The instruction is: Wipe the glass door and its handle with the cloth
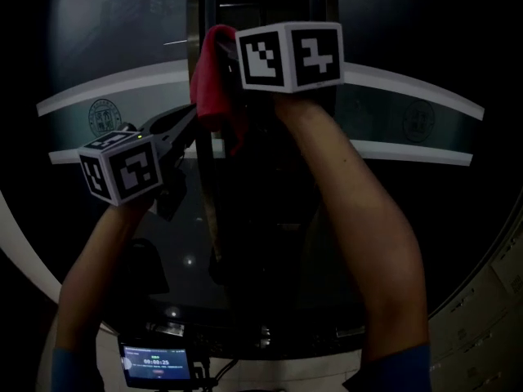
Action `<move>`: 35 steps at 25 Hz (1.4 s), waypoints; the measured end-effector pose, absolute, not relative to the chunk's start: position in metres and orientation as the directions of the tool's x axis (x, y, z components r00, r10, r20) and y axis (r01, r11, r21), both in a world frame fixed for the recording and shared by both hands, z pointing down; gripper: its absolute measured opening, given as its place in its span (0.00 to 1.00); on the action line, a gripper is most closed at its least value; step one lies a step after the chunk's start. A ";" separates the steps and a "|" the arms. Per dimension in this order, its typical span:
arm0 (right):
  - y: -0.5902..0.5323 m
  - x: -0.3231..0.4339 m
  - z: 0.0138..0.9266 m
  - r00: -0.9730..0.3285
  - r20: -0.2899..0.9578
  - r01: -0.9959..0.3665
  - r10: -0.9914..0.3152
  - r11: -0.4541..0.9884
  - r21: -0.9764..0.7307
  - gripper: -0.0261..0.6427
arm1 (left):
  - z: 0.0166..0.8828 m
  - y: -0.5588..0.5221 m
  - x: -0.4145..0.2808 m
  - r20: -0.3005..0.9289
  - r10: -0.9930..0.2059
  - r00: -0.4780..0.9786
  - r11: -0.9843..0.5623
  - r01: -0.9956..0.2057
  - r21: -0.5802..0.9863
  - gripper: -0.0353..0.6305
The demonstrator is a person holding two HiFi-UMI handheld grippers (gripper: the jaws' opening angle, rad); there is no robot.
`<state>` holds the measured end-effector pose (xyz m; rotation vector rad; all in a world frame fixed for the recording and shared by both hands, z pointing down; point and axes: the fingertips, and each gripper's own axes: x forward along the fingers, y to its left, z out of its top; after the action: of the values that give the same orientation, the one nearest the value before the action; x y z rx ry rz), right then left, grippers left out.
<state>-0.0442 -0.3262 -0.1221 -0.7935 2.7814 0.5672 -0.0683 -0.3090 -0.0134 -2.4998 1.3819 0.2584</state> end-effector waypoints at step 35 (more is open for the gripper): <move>-0.354 -0.109 0.170 -0.735 -0.179 -0.677 -0.654 0.722 0.143 0.09 | 0.170 -0.294 -0.151 -0.209 -0.883 0.421 -0.362 -0.893 -0.269 0.07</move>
<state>-0.1087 -0.3543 0.1697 -1.0898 2.8065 0.3016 -0.1511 -0.2935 0.1696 -2.3413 1.5271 0.0401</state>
